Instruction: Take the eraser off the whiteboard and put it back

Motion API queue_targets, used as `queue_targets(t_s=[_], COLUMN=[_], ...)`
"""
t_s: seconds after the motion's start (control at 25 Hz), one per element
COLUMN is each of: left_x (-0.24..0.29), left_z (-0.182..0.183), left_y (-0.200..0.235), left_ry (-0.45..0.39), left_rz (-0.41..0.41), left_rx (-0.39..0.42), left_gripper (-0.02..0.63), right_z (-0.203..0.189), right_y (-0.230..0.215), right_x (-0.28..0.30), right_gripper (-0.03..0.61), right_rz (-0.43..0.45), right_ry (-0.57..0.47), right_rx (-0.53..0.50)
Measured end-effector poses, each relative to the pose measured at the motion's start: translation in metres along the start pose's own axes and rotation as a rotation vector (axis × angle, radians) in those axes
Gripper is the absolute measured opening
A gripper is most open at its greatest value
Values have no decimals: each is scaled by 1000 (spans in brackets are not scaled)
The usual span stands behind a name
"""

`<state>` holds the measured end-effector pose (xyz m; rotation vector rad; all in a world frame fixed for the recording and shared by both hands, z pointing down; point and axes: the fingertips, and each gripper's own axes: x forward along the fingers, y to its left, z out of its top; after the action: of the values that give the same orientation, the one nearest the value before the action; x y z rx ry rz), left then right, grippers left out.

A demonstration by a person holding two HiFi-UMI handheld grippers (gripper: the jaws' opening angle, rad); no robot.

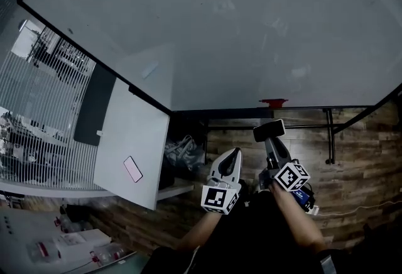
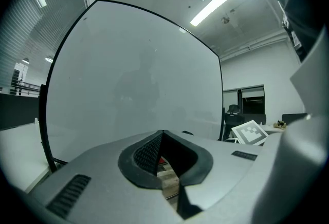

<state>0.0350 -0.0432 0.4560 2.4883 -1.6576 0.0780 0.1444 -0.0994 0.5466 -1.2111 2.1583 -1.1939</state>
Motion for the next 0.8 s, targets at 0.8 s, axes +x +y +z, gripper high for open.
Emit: queue_targets(t_s=[0.8], left_x=[-66], left_z=[-1], left_y=[28], left_ry=[-7], left_rz=[-16], left_rx=[-27], left_gripper=[6], right_z=[-38], right_y=[68], right_x=[-35], right_gripper=[133], right_rz=[-13], right_ry=[26], right_rx=[-385])
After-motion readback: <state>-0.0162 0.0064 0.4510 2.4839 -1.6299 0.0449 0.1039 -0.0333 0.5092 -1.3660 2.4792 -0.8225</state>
